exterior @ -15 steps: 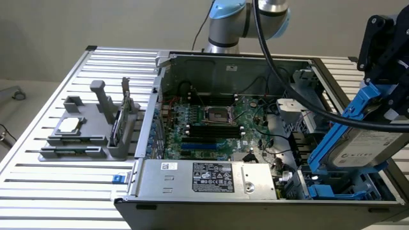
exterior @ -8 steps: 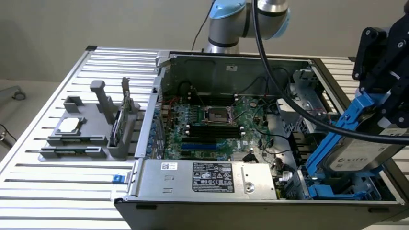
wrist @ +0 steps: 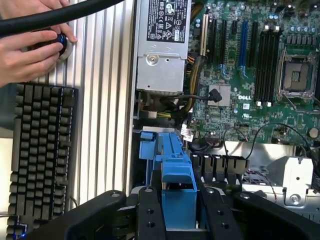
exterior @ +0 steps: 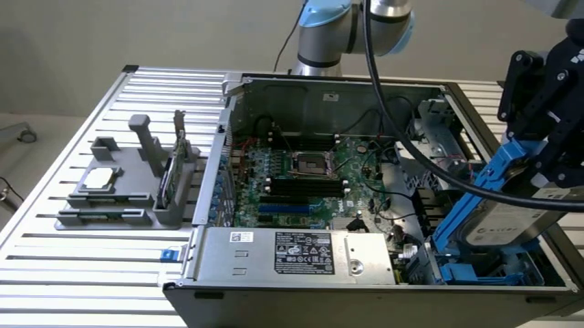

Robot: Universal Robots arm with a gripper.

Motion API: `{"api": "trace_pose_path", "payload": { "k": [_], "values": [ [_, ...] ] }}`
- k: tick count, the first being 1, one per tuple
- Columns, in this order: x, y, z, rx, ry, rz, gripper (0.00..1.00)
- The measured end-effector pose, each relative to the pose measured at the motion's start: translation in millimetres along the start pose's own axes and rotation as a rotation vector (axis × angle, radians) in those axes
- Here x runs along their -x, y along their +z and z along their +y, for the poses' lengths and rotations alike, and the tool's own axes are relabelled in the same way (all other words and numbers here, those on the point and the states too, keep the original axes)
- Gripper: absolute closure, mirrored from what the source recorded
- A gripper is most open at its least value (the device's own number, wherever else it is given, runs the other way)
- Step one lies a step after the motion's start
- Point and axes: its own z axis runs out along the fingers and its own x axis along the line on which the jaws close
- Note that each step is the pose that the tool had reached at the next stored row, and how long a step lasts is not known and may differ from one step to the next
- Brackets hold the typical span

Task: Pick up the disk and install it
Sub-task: 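Pick up the disk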

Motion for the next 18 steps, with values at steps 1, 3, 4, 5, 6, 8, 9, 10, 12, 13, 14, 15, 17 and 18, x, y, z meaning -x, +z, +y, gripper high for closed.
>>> {"api": "trace_pose_path", "payload": {
  "k": [1,3,4,5,6,8,9,10,12,13,14,15,17,18],
  "values": [
    [0.1,0.7,-2.0,0.0016,0.0,-0.0001,0.67],
    [0.3,1.6,-6.5,0.0033,0.0,0.0001,0.67],
    [0.4,2.5,-7.4,0.0037,0.0,0.0,0.67],
    [0.4,3.9,-7.5,0.0047,0.0,0.0,0.67],
    [0.4,5.4,-7.5,0.0057,0.0,-0.0003,0.67],
    [0.4,7.9,-7.7,0.0071,0.0,-0.0002,0.67],
    [0.5,9.0,-7.7,0.0082,0.001,-0.0003,0.67],
    [0.4,9.8,-7.8,0.0099,0.001,-0.0004,0.67],
    [0.5,11.0,-7.8,0.0139,0.001,-0.0006,0.67],
    [0.5,11.5,-7.9,0.0156,0.001,-0.0007,0.67],
    [0.5,11.8,-8.3,0.0169,0.001,-0.0008,0.67],
    [0.4,12.0,-8.7,0.0173,0.001,-0.0011,0.67],
    [0.3,12.0,-9.8,0.0176,0.002,-0.0018,0.67],
    [0.3,12.0,-10.0,0.0176,0.002,-0.0024,0.67]
  ]
}}
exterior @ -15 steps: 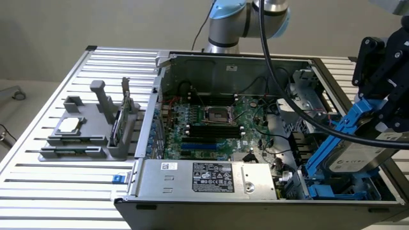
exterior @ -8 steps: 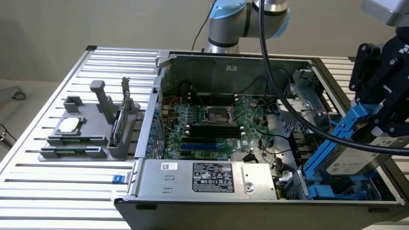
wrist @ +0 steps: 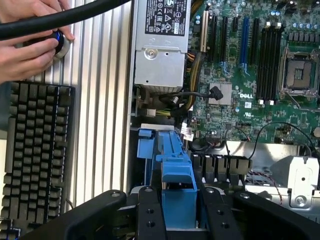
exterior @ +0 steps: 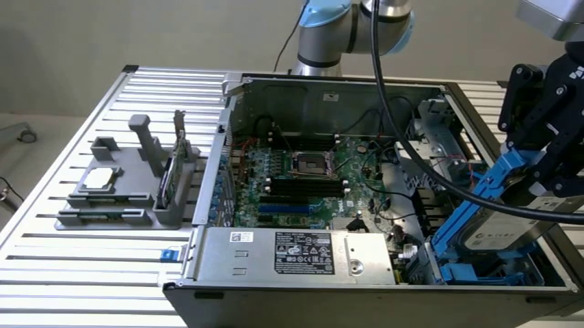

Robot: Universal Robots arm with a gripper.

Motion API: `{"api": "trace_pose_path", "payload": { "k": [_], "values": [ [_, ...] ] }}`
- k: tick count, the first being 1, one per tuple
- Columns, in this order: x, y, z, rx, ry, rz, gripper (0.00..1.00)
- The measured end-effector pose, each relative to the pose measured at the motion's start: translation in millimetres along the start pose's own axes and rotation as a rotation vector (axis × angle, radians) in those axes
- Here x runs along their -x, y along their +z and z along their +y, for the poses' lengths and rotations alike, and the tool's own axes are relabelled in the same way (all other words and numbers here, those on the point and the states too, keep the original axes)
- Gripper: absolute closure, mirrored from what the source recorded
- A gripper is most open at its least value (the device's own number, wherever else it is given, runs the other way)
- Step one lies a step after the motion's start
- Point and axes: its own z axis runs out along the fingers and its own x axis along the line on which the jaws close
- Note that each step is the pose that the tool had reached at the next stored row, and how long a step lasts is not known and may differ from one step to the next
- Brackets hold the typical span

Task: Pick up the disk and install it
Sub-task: 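Pick up the disk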

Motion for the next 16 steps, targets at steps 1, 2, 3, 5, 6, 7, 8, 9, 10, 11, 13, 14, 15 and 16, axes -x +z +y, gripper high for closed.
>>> {"api": "trace_pose_path", "payload": {
  "k": [1,2,3,5,6,7,8,9,10,11,13,14,15,16],
  "values": [
    [-0.1,0.2,0.0,-0.0001,0.0,-0.0007,0.67],
    [-0.6,0.4,0.0,-0.0002,0.0,-0.0015,0.67],
    [-1.2,0.6,-0.1,-0.0003,0.0,-0.0026,0.67],
    [-2.6,1.5,-0.1,-0.0006,0.0,-0.0054,0.67],
    [-3.3,1.8,-0.1,-0.0006,0.0,-0.0065,0.67],
    [-4.0,2.0,-0.1,-0.0007,-0.001,-0.0079,0.67],
    [-4.8,2.3,-0.1,-0.0008,-0.001,-0.01,0.67],
    [-5.6,2.5,0.0,-0.0008,-0.001,-0.0127,0.67],
    [-6.3,2.8,0.0,-0.001,-0.001,-0.0156,0.67],
    [-6.9,2.9,0.0,-0.0012,-0.001,-0.0184,0.67],
    [-8.5,3.4,0.1,-0.0015,-0.001,-0.0235,0.67],
    [-9.6,3.8,0.2,-0.0018,-0.001,-0.0264,0.67],
    [-10.6,4.0,0.2,-0.002,-0.001,-0.029,0.67],
    [-11.5,4.4,0.2,-0.0021,-0.001,-0.0314,0.67]
  ]
}}
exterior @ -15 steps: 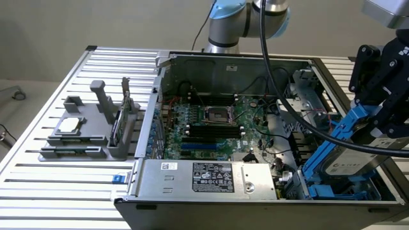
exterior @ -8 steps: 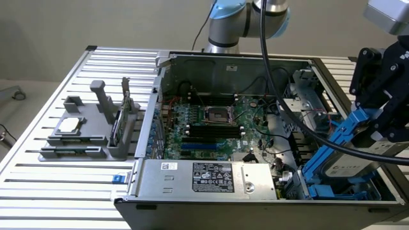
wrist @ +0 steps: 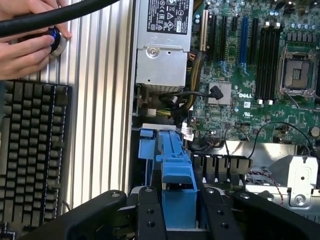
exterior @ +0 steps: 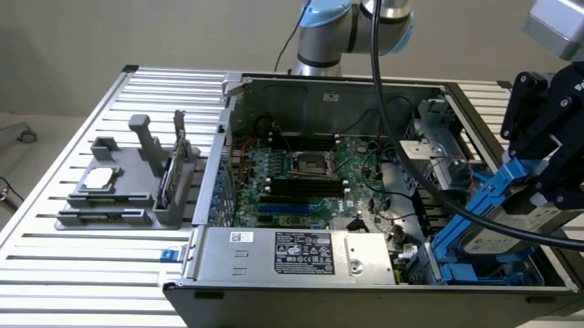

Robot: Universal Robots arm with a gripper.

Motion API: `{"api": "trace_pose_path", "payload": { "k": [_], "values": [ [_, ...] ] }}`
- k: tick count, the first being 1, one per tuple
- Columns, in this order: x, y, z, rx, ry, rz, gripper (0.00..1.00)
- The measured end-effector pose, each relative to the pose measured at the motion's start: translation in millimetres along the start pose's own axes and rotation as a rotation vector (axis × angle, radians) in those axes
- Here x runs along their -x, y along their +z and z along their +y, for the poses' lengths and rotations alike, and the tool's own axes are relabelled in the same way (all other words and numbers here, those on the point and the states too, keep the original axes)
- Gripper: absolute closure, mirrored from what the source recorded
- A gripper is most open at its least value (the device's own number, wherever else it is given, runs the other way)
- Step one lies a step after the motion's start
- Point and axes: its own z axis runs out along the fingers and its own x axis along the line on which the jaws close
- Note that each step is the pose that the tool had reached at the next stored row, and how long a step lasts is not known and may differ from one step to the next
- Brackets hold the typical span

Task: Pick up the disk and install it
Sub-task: 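Pick up the disk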

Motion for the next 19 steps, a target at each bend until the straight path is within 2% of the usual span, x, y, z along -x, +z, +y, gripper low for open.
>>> {"api": "trace_pose_path", "payload": {
  "k": [4,7,13,19],
  "values": [
    [-3.5,1.7,0.1,-0.0008,0.0,-0.0091,0.67],
    [-5.0,4.0,1.2,-0.0014,-0.001,-0.0137,0.67],
    [-5.6,7.8,5.0,-0.0022,0.001,-0.0209,0.67],
    [-6.2,10.1,5.1,-0.0024,0.001,-0.0244,0.67]
  ]
}}
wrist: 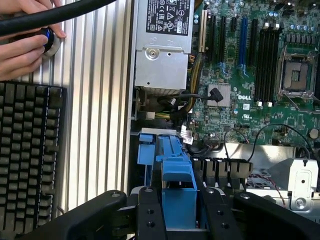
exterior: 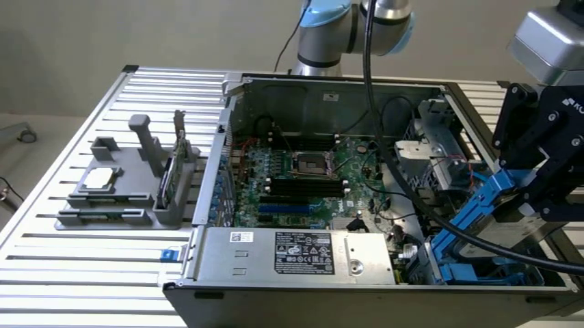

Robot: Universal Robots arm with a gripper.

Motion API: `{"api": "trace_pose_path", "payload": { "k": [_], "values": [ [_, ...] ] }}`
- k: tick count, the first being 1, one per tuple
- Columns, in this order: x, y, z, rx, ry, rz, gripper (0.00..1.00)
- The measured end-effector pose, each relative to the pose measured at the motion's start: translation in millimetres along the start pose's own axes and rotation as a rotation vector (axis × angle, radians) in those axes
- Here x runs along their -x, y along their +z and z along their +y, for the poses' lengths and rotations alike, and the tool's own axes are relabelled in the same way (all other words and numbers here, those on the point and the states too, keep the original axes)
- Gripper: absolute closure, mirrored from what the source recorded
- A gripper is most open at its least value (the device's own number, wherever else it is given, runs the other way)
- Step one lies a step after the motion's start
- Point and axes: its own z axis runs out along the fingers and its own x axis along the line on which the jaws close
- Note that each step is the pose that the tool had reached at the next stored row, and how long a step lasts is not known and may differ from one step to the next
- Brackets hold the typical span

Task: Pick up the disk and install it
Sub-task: 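Pick up the disk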

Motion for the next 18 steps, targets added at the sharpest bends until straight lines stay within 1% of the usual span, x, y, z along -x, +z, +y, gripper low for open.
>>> {"api": "trace_pose_path", "payload": {
  "k": [5,7,8,18],
  "values": [
    [-0.6,1.6,0.0,0.0001,0.0,-0.0019,0.67],
    [-1.0,2.1,0.0,0.0,0.0,-0.0024,0.66],
    [-1.2,2.3,0.0,-0.0001,0.0,-0.0028,0.59],
    [-4.7,4.1,0.0,-0.0003,0.0,-0.0074,0.59]
  ]
}}
